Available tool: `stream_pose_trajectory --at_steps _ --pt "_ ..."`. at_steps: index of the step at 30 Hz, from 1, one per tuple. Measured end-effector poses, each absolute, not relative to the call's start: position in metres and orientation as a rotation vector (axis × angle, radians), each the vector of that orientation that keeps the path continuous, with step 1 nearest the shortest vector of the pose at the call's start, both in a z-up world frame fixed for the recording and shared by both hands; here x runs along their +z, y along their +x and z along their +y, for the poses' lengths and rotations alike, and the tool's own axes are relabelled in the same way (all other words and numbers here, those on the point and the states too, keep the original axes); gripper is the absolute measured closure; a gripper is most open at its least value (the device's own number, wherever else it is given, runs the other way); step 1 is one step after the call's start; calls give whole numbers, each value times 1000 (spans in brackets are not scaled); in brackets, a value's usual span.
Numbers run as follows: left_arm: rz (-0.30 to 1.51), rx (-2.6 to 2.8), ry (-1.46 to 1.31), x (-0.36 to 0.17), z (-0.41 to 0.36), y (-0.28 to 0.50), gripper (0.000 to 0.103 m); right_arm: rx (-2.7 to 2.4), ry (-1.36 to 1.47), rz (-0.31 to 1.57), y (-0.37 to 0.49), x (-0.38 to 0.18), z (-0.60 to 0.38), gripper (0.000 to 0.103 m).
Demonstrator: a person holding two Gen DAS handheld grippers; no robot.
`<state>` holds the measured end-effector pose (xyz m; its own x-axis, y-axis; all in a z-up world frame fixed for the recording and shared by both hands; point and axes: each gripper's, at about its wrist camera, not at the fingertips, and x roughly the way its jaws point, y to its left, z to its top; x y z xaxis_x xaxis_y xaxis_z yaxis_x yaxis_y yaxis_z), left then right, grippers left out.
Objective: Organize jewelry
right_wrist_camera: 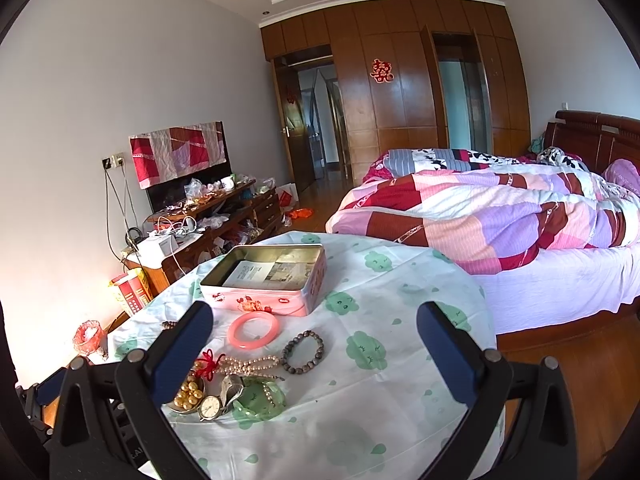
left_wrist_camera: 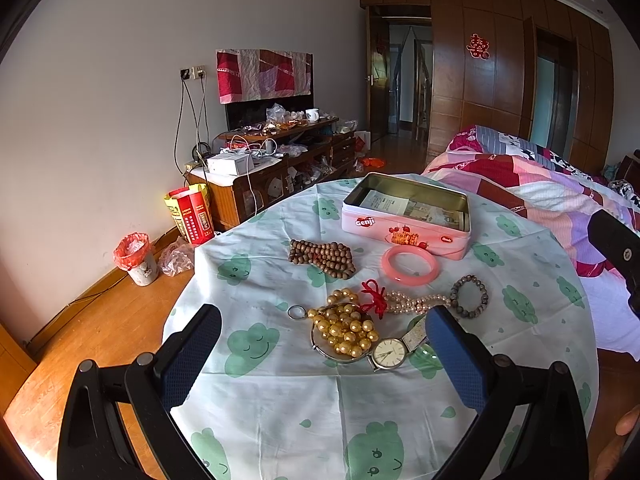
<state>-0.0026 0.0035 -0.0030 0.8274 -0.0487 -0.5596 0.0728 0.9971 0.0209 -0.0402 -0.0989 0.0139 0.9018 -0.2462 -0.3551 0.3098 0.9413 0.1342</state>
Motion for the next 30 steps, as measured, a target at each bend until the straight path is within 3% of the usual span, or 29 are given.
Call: stream_pose_trajectory --at_steps 30 --pt "598 -51 29 1 18 3 1 -320 167 375 -35 10 -99 0"
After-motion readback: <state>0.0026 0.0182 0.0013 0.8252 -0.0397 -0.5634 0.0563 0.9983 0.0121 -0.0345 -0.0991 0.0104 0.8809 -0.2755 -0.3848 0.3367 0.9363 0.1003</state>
